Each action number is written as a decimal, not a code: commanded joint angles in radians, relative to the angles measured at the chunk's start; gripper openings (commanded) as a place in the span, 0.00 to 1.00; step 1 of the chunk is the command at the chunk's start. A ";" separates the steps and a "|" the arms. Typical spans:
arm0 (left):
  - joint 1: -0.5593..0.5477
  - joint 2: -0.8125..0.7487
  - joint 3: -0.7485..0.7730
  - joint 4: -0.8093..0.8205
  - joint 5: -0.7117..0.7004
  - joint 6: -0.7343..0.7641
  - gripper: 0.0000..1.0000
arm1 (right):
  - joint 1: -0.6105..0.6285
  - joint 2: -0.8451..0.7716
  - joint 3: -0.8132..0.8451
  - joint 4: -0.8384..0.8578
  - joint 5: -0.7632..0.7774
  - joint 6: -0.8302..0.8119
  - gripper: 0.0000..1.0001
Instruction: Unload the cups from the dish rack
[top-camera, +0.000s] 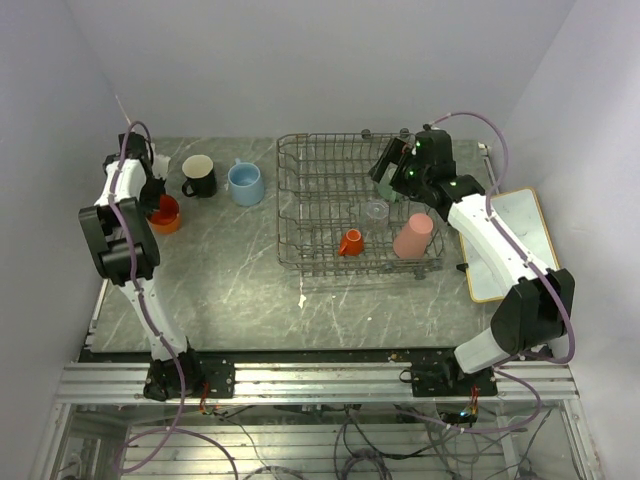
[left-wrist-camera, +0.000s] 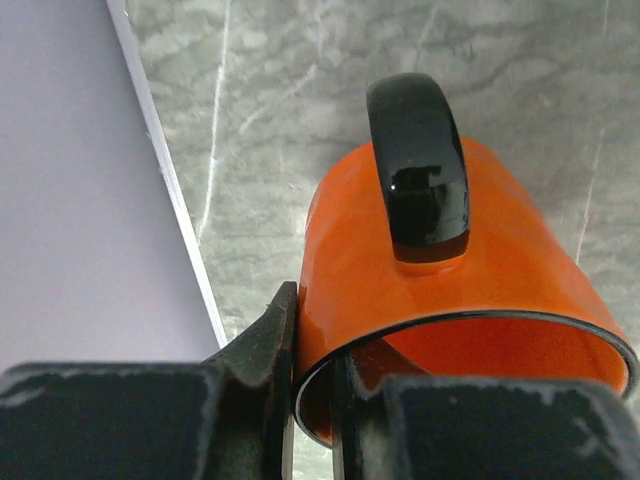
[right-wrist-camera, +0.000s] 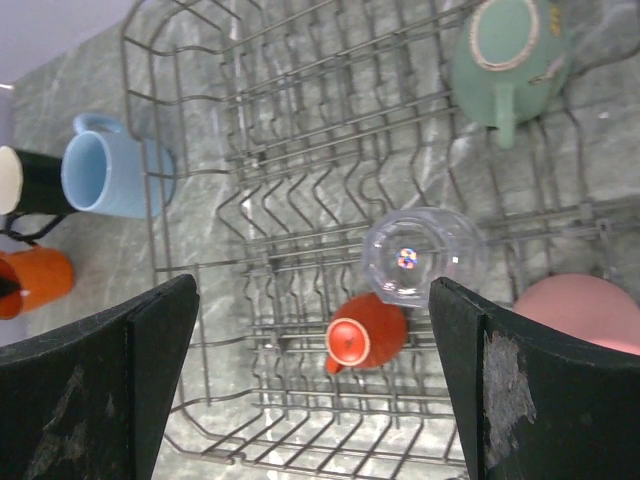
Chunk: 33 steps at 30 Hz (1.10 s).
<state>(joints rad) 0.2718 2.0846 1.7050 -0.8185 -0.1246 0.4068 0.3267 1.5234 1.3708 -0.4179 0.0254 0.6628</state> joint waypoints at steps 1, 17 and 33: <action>-0.022 0.046 0.086 0.044 -0.035 -0.043 0.07 | -0.014 -0.026 0.017 -0.056 0.080 -0.073 1.00; -0.028 0.096 0.147 0.073 0.007 -0.073 0.42 | -0.035 0.047 0.020 -0.100 0.229 -0.158 1.00; -0.028 -0.159 0.192 -0.005 0.078 -0.059 1.00 | 0.010 0.294 0.192 -0.091 0.424 -0.200 0.90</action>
<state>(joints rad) 0.2508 2.0632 1.8408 -0.7673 -0.1123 0.3401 0.3199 1.7493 1.4891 -0.4988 0.3603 0.4969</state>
